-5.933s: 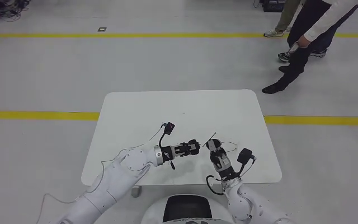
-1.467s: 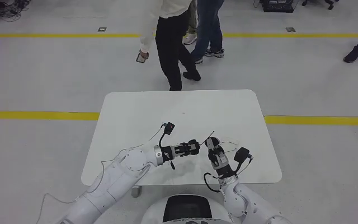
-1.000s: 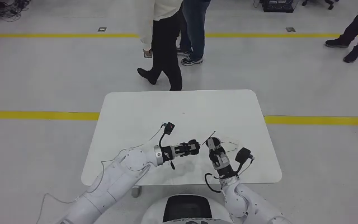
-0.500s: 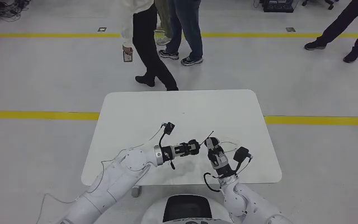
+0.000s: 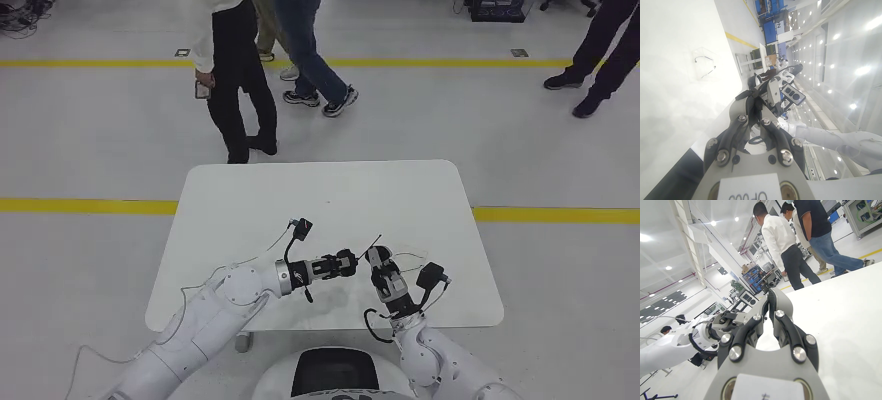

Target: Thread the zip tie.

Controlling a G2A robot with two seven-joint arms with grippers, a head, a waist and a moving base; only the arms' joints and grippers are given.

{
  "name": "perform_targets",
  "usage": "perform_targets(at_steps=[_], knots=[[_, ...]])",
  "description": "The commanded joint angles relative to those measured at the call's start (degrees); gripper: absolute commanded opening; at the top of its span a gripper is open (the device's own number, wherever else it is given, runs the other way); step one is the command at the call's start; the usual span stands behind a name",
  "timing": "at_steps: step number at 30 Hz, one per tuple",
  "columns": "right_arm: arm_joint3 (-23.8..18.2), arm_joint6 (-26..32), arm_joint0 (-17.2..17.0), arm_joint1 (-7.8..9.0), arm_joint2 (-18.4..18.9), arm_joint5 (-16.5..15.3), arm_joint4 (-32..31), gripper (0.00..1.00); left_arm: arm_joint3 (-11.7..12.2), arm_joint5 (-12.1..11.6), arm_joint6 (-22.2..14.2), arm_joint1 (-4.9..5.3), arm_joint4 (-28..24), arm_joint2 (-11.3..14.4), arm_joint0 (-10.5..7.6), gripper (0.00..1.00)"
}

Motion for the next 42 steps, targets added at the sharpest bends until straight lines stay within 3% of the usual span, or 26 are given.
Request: perform_targets(at_steps=[1, 42], knots=[[0.1, 0.12, -0.02, -0.04, 0.1, 0.0, -0.08, 0.0, 0.0, 0.0, 0.0, 0.0, 0.0, 0.0, 0.0, 0.0], [-0.88, -1.14, 0.11, 0.02, -0.28, 0.0, -0.03, 0.0, 0.0, 0.0, 0.0, 0.0, 0.0, 0.0, 0.0, 0.0]])
